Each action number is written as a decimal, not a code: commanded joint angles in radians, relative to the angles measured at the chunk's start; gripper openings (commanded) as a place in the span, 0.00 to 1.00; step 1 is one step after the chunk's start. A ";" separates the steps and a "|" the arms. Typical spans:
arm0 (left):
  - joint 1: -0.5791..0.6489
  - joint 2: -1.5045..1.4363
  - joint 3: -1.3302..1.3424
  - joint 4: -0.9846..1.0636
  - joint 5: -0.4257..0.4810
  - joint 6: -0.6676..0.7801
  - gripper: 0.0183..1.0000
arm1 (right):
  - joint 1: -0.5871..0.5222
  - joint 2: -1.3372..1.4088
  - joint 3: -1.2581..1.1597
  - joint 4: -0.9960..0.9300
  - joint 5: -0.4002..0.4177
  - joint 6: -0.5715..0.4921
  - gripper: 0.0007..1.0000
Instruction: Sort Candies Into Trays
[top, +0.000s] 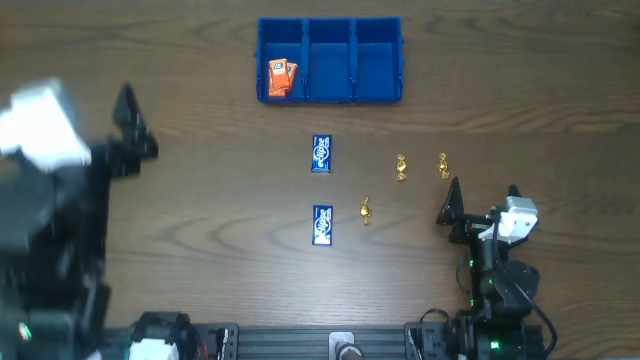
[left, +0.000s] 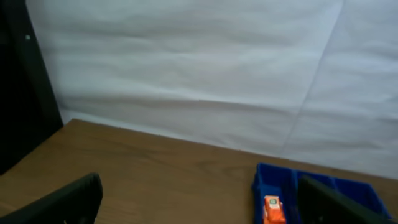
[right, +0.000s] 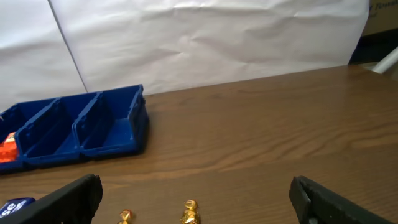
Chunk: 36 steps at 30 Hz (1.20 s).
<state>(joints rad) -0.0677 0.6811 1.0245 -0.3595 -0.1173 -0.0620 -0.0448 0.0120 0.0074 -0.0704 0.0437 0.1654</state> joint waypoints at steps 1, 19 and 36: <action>0.047 -0.187 -0.262 0.107 0.084 0.093 1.00 | -0.008 -0.005 0.000 -0.010 -0.002 -0.010 1.00; 0.090 -0.617 -0.963 0.517 0.232 0.058 1.00 | -0.008 -0.005 0.000 -0.010 -0.002 -0.010 1.00; 0.087 -0.677 -1.020 0.295 0.267 0.074 1.00 | -0.008 -0.005 0.000 -0.010 -0.002 -0.010 1.00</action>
<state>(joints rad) 0.0185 0.0128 0.0212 -0.0269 0.1223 0.0021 -0.0448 0.0120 0.0074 -0.0708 0.0437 0.1658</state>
